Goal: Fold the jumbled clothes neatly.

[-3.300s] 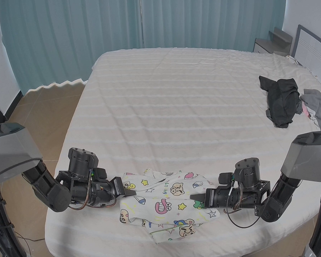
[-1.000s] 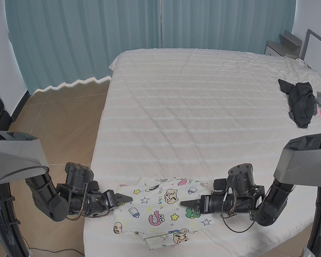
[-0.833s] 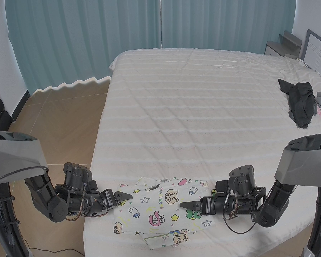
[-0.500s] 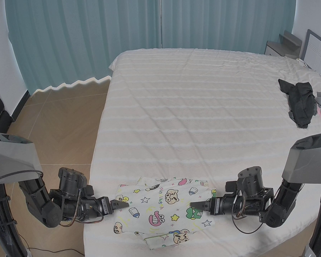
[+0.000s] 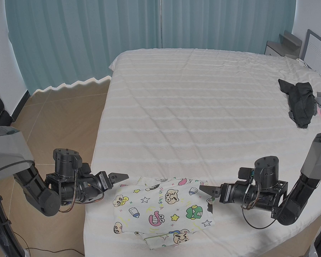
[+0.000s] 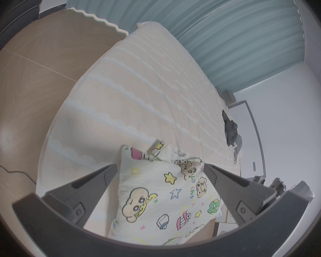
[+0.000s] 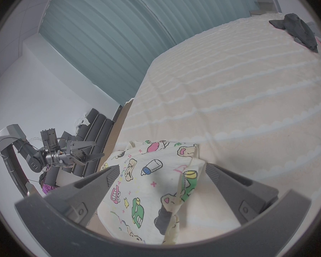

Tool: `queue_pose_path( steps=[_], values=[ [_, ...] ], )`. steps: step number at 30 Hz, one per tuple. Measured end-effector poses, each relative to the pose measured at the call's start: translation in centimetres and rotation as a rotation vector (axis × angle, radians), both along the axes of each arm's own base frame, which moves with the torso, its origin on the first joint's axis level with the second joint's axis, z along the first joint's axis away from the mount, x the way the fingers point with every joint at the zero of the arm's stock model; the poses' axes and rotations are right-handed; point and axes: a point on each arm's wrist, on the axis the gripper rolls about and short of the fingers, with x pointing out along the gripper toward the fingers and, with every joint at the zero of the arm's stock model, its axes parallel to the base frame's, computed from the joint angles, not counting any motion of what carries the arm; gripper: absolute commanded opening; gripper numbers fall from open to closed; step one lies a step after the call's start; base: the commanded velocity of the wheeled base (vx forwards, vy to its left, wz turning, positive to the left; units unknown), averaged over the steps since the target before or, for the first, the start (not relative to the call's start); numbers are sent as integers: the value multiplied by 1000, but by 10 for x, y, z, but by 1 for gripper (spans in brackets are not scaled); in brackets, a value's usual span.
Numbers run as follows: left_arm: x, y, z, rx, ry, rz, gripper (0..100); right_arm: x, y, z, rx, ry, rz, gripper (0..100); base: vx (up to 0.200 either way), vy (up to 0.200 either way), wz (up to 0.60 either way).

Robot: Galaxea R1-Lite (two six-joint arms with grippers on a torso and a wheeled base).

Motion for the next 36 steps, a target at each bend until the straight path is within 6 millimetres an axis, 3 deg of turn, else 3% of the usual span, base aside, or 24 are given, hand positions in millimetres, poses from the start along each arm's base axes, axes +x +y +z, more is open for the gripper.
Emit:
queue_pose_path(
  steps=[8, 21, 30, 36],
  values=[
    [9, -1, -4, -30, 21, 27, 100, -13, -5, 1, 10, -27, 0, 100, 0, 0, 0],
    [-8, -6, 28, -150, -8, -55, 100, -47, -24, 3, 37, -78, -42, 100, 0, 0, 0],
    [-10, -26, -7, -116, 110, -112, 100, -59, -33, 8, 67, -55, -82, 100, 0, 0, 0],
    [4, -33, -25, -67, 119, -55, 100, -61, -35, 16, 106, -69, -121, 100, 0, 0, 0]
  ],
)
